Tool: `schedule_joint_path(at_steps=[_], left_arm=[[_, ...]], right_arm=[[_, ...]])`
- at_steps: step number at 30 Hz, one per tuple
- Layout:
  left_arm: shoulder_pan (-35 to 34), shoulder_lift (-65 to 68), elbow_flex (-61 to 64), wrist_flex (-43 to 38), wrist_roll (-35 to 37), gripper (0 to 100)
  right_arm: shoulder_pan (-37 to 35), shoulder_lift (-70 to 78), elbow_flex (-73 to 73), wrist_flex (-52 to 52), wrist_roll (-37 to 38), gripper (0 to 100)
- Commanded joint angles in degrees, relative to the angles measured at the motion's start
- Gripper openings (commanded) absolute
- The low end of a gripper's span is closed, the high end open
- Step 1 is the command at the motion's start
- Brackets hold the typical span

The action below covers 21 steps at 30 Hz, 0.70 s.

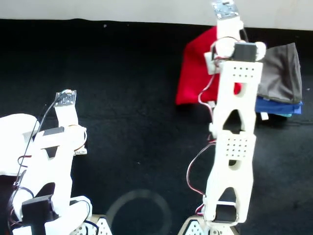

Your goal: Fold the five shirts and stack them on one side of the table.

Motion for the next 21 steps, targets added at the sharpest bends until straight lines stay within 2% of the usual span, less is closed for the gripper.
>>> schedule_joint_path(at_steps=[1,6,13,21], left_arm=[[-0.3,-0.4,0.1,-1.2,-0.1,1],[-0.3,-0.4,0.1,-1.2,-0.1,1],[-0.3,-0.4,0.1,-1.2,-0.1,1],[-0.3,-0.4,0.1,-1.2,-0.1,1]], right_arm=[[3.6,-10.3,4.7,0.5,3.6,0.6],[7.0,-18.0,10.2,0.4,6.2,0.6],[10.7,-24.0,10.8,-2.5,7.0,0.6],[15.1,-18.9,11.0,-3.8,10.4,0.6]])
